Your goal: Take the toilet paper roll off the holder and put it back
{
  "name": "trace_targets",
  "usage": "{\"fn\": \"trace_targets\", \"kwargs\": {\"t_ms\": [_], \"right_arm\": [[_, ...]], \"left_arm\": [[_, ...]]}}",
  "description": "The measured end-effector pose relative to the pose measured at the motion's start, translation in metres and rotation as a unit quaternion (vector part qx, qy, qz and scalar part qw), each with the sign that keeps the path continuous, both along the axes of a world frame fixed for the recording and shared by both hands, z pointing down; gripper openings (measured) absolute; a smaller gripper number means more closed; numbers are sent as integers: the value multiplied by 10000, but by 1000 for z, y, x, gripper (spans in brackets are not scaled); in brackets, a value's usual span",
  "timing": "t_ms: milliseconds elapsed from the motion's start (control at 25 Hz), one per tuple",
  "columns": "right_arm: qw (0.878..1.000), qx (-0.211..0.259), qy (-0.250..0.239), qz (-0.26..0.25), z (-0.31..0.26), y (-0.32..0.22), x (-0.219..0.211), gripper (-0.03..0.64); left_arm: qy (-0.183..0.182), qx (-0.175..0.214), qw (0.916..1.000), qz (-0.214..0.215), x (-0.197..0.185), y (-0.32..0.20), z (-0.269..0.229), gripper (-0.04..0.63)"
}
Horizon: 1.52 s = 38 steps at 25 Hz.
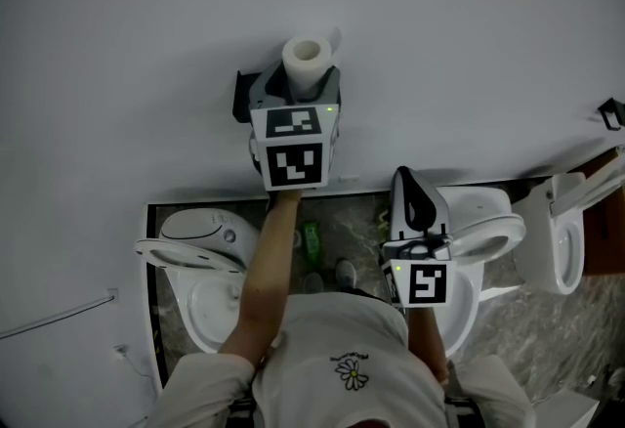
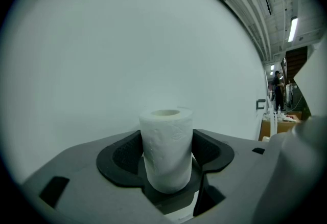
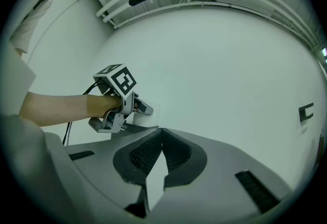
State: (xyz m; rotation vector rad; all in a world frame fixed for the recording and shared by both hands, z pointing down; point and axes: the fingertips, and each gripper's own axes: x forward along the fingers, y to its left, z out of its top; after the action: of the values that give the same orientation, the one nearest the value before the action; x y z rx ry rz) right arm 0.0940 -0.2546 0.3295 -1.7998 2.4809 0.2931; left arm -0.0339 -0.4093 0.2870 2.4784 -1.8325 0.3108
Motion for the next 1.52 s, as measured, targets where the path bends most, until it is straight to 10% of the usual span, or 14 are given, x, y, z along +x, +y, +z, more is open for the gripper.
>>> {"fn": "trace_targets", "kwargs": {"t_ms": [960,1520], "right_arm": [[10000,31,-60,-32,-3,8,-12,11],[9981,579,33,-211,-38,4,-22,11]], "left_arm": [[147,693,9966,423,9,14,-29,345],[322,2353,9708,338,-17,74,-143,342]]}}
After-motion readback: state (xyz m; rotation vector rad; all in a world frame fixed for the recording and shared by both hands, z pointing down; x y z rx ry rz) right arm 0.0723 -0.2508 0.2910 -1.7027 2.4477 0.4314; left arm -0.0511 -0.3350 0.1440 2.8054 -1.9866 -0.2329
